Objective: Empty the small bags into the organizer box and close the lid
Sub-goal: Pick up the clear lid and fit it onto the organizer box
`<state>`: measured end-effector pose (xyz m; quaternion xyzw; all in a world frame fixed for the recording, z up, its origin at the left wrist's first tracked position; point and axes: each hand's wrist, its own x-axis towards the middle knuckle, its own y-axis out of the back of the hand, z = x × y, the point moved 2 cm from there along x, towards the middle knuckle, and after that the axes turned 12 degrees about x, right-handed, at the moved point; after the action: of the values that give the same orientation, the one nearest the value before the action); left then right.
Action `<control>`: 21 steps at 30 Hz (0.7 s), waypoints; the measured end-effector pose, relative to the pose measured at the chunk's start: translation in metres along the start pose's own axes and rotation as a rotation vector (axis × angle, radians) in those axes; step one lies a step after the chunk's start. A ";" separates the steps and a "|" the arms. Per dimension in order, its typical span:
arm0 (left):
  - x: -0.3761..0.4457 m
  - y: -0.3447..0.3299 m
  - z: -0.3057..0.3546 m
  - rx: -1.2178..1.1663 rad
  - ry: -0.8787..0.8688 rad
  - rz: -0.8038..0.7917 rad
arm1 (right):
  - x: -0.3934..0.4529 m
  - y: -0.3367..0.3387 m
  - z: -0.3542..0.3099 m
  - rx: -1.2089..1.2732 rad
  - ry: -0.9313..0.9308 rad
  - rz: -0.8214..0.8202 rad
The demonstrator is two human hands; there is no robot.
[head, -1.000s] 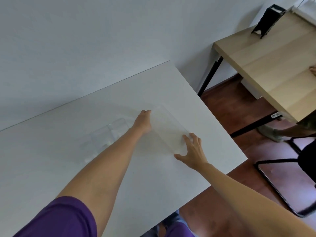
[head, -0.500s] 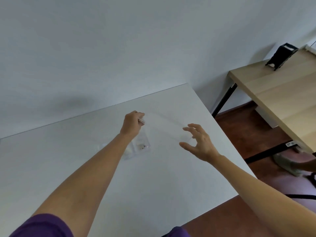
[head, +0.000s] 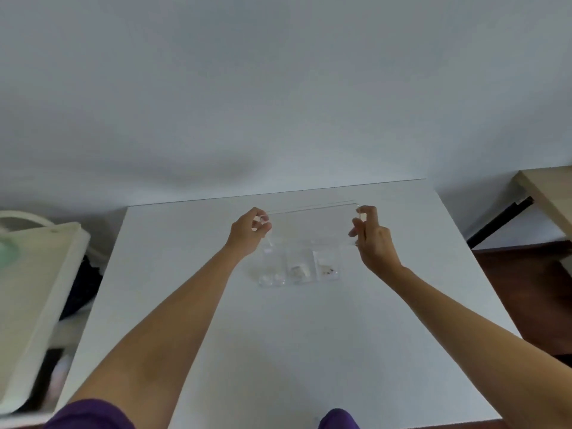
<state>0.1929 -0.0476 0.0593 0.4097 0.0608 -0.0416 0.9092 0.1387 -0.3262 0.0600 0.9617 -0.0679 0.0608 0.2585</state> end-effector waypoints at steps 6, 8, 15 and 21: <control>-0.021 0.016 -0.043 -0.150 0.216 0.043 | 0.007 -0.045 -0.005 0.054 -0.186 -0.080; -0.026 0.015 -0.052 -0.156 0.284 0.065 | 0.007 -0.056 -0.003 0.003 -0.233 -0.108; -0.027 -0.012 -0.074 -0.206 0.414 -0.059 | 0.003 -0.071 0.011 -0.124 -0.375 -0.098; -0.015 -0.035 -0.078 -0.074 0.358 -0.093 | 0.003 -0.065 0.025 -0.250 -0.383 -0.049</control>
<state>0.1675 -0.0118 -0.0153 0.3734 0.2420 -0.0079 0.8955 0.1545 -0.2835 0.0068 0.9175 -0.0993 -0.1379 0.3596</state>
